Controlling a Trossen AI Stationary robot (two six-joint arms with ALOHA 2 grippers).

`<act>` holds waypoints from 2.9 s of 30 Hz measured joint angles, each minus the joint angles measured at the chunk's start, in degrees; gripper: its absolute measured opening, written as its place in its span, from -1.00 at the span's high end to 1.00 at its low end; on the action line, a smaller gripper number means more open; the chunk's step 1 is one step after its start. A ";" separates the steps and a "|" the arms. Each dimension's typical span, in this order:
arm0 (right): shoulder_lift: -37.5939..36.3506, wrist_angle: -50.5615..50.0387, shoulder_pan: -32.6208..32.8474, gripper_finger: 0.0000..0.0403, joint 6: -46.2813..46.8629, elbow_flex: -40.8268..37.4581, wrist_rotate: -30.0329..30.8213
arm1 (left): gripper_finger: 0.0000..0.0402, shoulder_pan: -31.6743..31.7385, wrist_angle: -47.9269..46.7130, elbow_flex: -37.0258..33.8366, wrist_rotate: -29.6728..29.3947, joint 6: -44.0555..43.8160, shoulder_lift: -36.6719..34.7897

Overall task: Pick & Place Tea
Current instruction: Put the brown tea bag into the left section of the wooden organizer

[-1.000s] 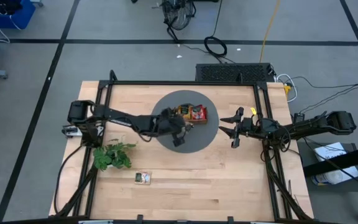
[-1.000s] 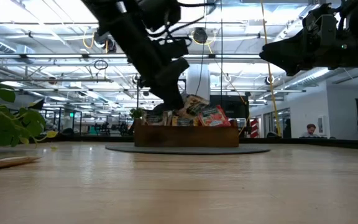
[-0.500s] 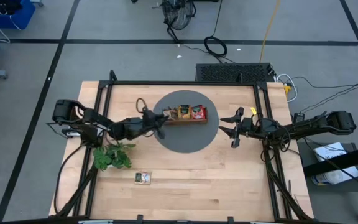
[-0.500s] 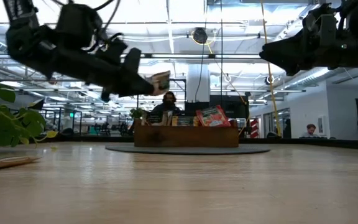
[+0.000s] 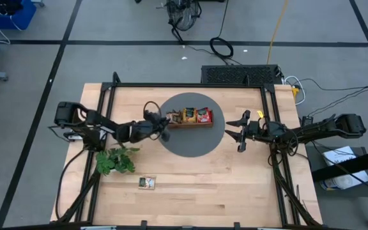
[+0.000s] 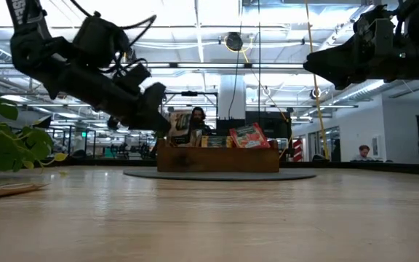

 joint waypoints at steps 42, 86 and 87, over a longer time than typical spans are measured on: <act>0.00 -0.03 0.00 0.23 0.00 0.00 0.00 | 0.92 -0.96 -65.07 29.83 -7.09 30.60 0.66; 0.00 -0.03 0.02 0.23 -0.02 0.00 0.02 | -0.39 -4.06 -62.12 29.70 -14.88 27.06 4.05; -0.01 0.00 0.02 0.23 0.00 -0.01 0.02 | -0.41 -4.40 -62.06 29.68 -15.14 27.01 3.33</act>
